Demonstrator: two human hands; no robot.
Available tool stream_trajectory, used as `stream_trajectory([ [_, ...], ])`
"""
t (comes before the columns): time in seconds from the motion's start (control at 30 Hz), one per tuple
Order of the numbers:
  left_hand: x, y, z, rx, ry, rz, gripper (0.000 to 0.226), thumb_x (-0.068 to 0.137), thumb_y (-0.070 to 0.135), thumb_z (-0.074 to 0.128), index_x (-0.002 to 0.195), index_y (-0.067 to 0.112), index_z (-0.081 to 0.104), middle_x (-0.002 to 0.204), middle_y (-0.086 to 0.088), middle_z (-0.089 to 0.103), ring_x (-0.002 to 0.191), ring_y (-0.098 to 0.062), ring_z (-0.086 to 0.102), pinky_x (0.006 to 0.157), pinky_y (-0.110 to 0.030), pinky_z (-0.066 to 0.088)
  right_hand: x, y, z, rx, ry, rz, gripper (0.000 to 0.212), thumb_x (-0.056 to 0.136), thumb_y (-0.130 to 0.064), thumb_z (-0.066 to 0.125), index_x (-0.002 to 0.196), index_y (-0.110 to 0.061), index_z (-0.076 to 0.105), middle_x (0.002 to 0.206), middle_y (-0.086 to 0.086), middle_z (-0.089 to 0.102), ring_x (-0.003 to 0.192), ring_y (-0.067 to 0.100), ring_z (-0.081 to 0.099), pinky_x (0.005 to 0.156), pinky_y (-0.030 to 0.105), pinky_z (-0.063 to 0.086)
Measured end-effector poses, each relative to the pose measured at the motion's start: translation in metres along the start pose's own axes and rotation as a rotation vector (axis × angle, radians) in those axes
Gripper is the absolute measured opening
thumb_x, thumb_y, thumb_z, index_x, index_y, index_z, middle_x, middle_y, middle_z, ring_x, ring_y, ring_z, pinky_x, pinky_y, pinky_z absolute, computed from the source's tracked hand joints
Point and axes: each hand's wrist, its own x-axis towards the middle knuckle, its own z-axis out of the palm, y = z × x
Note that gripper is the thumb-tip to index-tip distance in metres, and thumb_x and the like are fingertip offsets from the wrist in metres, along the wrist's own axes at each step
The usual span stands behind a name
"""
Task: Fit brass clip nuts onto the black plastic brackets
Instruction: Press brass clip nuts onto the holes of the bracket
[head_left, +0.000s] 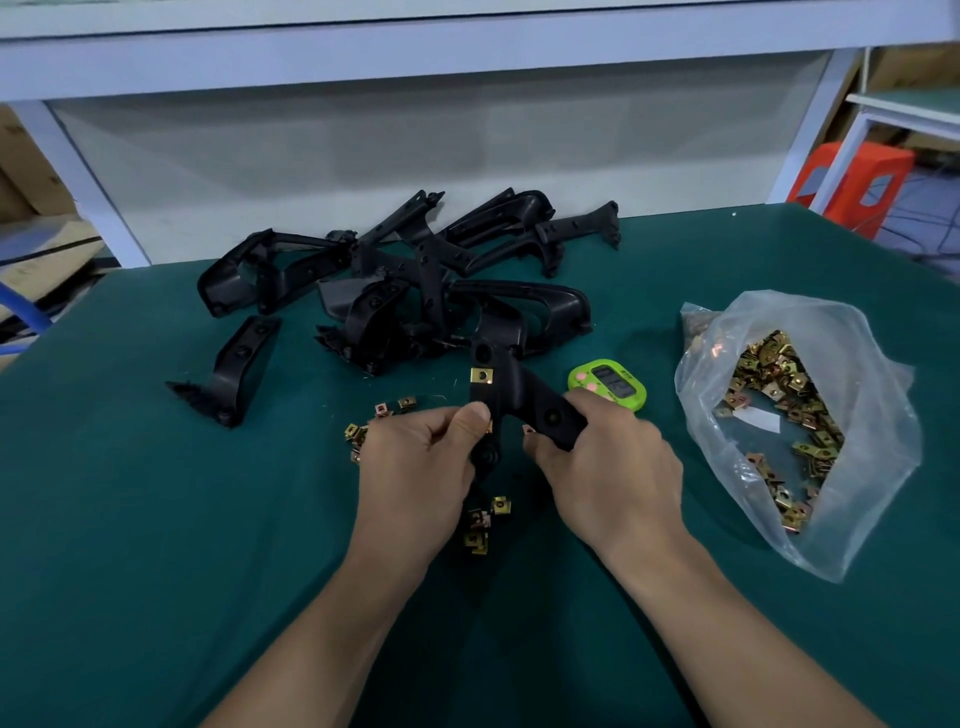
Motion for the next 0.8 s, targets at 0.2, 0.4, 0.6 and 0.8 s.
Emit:
stream_trajectory([
  [0.2, -0.0051, 0.0018, 0.0006, 0.372, 0.18, 0.096, 0.028, 0.08, 0.07, 0.061, 0.074, 0.044, 0.07, 0.061, 0.017, 0.063, 0.057, -0.005, 0.059, 0.052, -0.025, 0.046, 0.0017, -0.0027, 0.0001, 0.01, -0.008, 0.012, 0.025, 0.086, -0.055, 0.067, 0.095, -0.034, 0.055, 0.068, -0.011, 0.051, 0.07, 0.027, 0.047, 0.064, 0.035, 0.038],
  [0.4, -0.0074, -0.0029, 0.0026, 0.631, 0.247, 0.178, 0.032, 0.086, 0.062, 0.063, 0.071, 0.036, 0.073, 0.045, 0.01, 0.054, 0.047, -0.004, 0.053, 0.054, -0.023, 0.044, -0.0011, -0.0024, 0.0019, -0.017, 0.005, -0.01, 0.024, 0.087, -0.053, 0.067, 0.094, -0.035, 0.053, 0.065, -0.012, 0.048, 0.067, 0.028, 0.045, 0.063, 0.035, 0.037],
  [0.6, -0.005, -0.0039, 0.0028, 0.676, 0.233, 0.235, 0.035, 0.091, 0.054, 0.06, 0.068, 0.03, 0.068, 0.048, 0.01, 0.053, 0.053, -0.009, 0.052, 0.056, -0.029, 0.043, -0.0012, -0.0012, 0.0043, -0.006, 0.024, -0.048, 0.023, 0.088, -0.049, 0.067, 0.091, -0.034, 0.05, 0.062, -0.013, 0.045, 0.064, 0.028, 0.045, 0.061, 0.034, 0.037],
  [0.8, -0.0073, -0.0028, 0.0085, 0.484, 0.125, 0.211, 0.053, 0.094, 0.035, 0.065, 0.143, 0.038, 0.044, 0.106, 0.023, 0.061, 0.1, -0.001, 0.049, 0.089, -0.022, 0.034, -0.0065, -0.0026, 0.0035, -0.03, 0.017, -0.15, 0.018, 0.085, -0.042, 0.066, 0.087, -0.033, 0.05, 0.061, -0.013, 0.051, 0.056, 0.02, 0.042, 0.049, 0.028, 0.025],
])
